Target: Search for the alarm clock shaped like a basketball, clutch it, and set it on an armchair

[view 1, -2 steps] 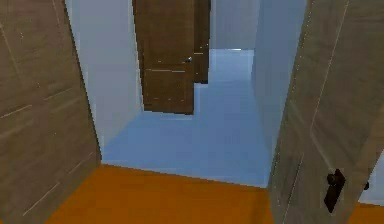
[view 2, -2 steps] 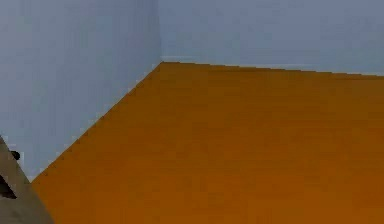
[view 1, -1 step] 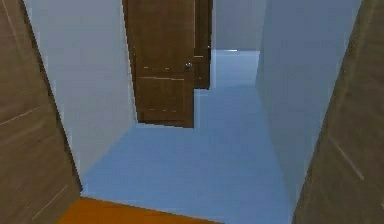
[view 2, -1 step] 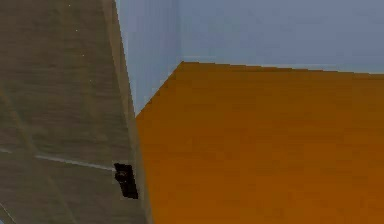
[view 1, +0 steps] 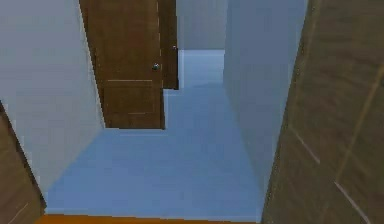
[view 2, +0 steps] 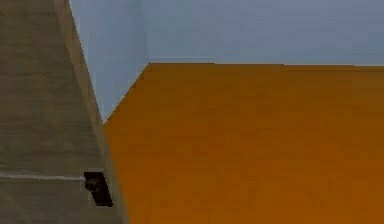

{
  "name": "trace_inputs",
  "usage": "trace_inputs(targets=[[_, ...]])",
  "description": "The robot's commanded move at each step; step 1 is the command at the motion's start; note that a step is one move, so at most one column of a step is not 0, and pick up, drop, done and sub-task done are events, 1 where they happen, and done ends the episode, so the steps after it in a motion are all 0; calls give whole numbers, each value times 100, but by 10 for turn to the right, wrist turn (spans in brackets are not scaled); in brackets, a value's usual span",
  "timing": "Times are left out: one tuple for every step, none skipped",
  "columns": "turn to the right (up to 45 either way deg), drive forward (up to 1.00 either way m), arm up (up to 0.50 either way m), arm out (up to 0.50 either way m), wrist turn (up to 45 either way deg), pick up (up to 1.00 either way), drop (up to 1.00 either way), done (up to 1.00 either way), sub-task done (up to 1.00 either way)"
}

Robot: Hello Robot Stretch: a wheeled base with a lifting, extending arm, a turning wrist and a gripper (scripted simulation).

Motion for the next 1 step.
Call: trace_inputs(targets=[[0, 100, 0, 0, 0, 0, 0, 0, 0]])
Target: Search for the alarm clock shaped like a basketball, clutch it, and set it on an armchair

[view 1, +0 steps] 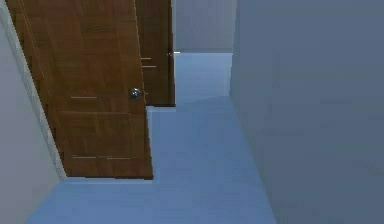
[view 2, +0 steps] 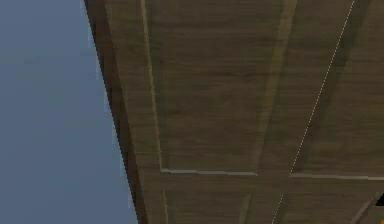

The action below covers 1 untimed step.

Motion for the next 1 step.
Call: trace_inputs(targets=[[60, 0, 0, 0, 0, 0, 0, 0, 0]])
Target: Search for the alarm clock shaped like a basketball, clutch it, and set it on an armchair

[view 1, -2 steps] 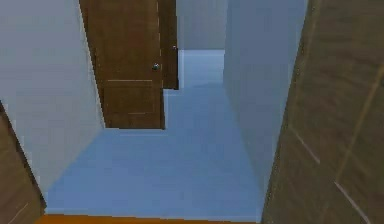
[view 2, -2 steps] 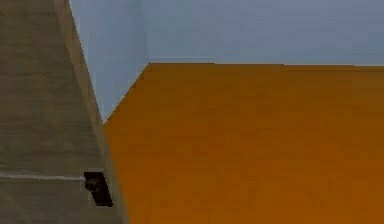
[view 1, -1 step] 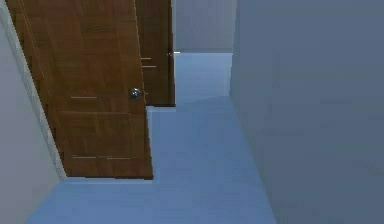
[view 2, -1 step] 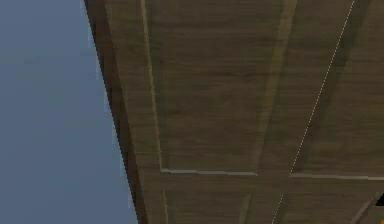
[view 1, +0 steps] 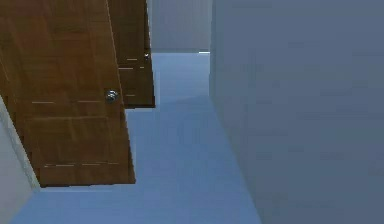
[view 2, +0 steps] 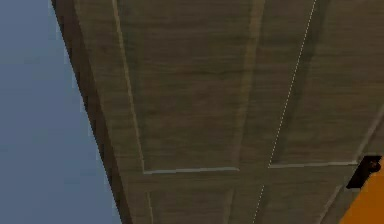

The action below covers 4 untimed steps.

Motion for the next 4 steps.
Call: trace_inputs(targets=[[0, 35, 0, 0, 0, 0, 0, 0, 0], [0, 100, 0, 0, 0, 0, 0, 0, 0], [0, 100, 0, 0, 0, 0, 0, 0, 0], [0, 100, 0, 0, 0, 0, 0, 0, 0]])
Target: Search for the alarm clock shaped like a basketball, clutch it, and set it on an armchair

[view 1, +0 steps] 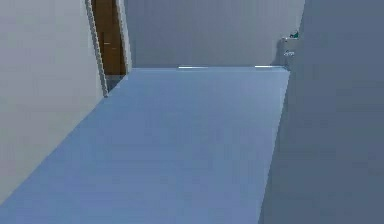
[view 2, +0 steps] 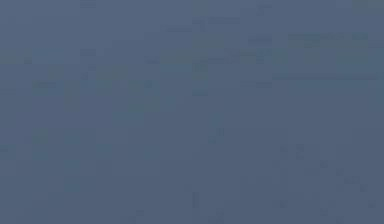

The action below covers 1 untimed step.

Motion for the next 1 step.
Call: trace_inputs(targets=[[-30, 0, 0, 0, 0, 0, 0, 0, 0]])
